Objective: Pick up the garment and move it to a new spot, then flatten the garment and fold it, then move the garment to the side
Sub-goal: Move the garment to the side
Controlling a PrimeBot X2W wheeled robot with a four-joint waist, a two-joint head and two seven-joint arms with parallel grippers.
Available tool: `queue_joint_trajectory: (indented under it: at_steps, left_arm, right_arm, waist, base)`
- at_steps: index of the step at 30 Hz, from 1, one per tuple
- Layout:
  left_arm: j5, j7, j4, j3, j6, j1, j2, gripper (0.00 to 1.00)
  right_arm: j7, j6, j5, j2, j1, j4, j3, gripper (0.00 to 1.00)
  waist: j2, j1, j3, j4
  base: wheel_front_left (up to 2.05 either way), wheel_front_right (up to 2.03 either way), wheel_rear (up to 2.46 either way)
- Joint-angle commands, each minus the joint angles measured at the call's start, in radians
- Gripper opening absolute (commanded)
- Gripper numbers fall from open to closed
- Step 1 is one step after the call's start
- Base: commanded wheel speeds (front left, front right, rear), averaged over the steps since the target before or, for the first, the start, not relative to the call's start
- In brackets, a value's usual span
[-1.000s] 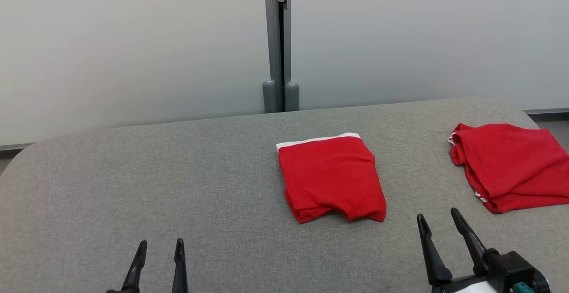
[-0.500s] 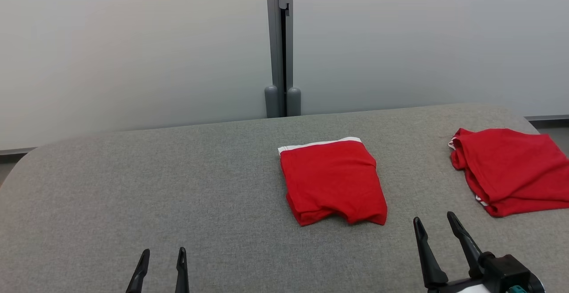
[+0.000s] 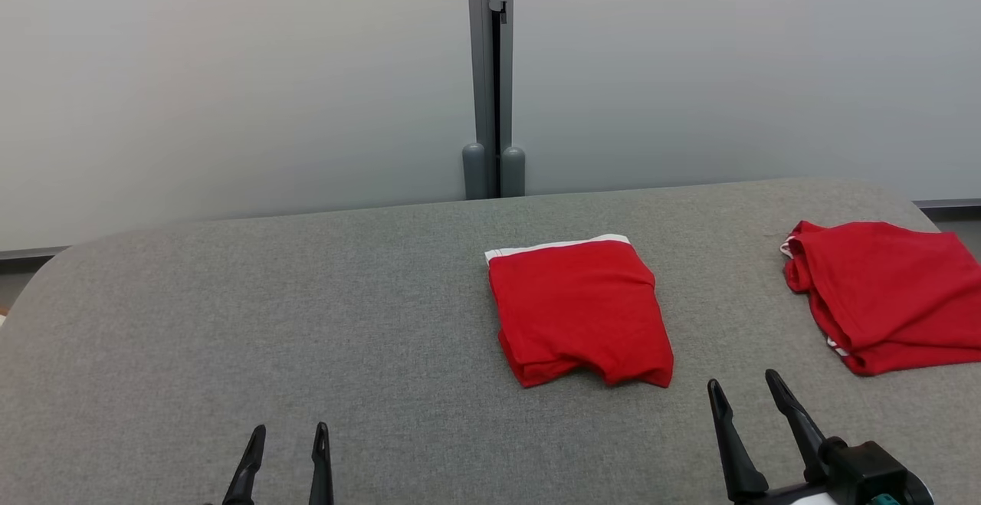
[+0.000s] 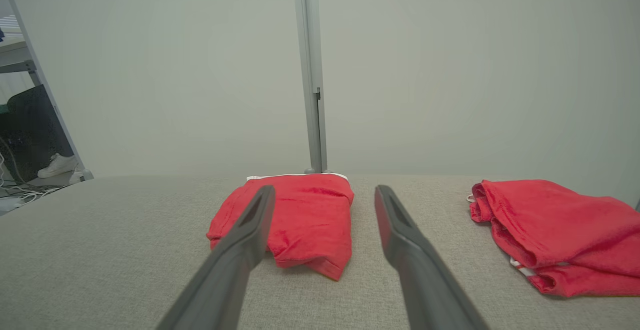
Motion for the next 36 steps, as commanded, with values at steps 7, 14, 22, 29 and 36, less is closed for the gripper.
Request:
queue_joint_trajectory:
  at_steps: [7, 14, 22, 29, 36]
  left_arm:
    - [0.008, -0.001, -0.005, -0.001, 0.008, -0.022, 0.004, 1.00]
    - [0.010, -0.001, 0.005, -0.028, -0.009, -0.053, 0.004, 1.00]
    - [0.017, -0.001, 0.000, -0.094, -0.036, -0.136, 0.004, 1.00]
    - [-0.001, -0.001, -0.014, -0.144, -0.031, -0.205, 0.004, 1.00]
    - [-0.001, -0.001, -0.019, -0.182, -0.036, -0.277, 0.004, 1.00]
  right_arm:
    - [-0.001, 0.000, 0.008, -0.006, 0.007, 0.028, -0.001, 1.00]
    - [-0.001, 0.000, 0.157, -0.030, -0.146, 0.268, 0.080, 1.00]
    - [0.132, 0.000, 0.569, -0.181, -0.435, 0.408, 0.237, 1.00]
    - [0.301, 0.000, 0.875, -0.323, -0.557, 0.359, 0.279, 1.00]
    - [0.443, 0.000, 1.089, -0.412, -0.624, 0.336, 0.307, 1.00]
  waist:
    - [-0.0001, 0.0000, 0.012, 0.007]
    - [-0.0001, 0.0000, 0.057, 0.024]
    - [-0.0001, 0.0000, 0.175, 0.091]
    - [-0.0001, 0.0000, 0.291, 0.133]
    - [-0.0001, 0.0000, 0.397, 0.164]
  base:
    - [0.00, 0.00, 0.00]
    - [0.00, 0.00, 0.00]
    - [0.00, 0.00, 0.00]
    - [0.00, 0.00, 0.00]
    - [0.00, 0.00, 0.00]
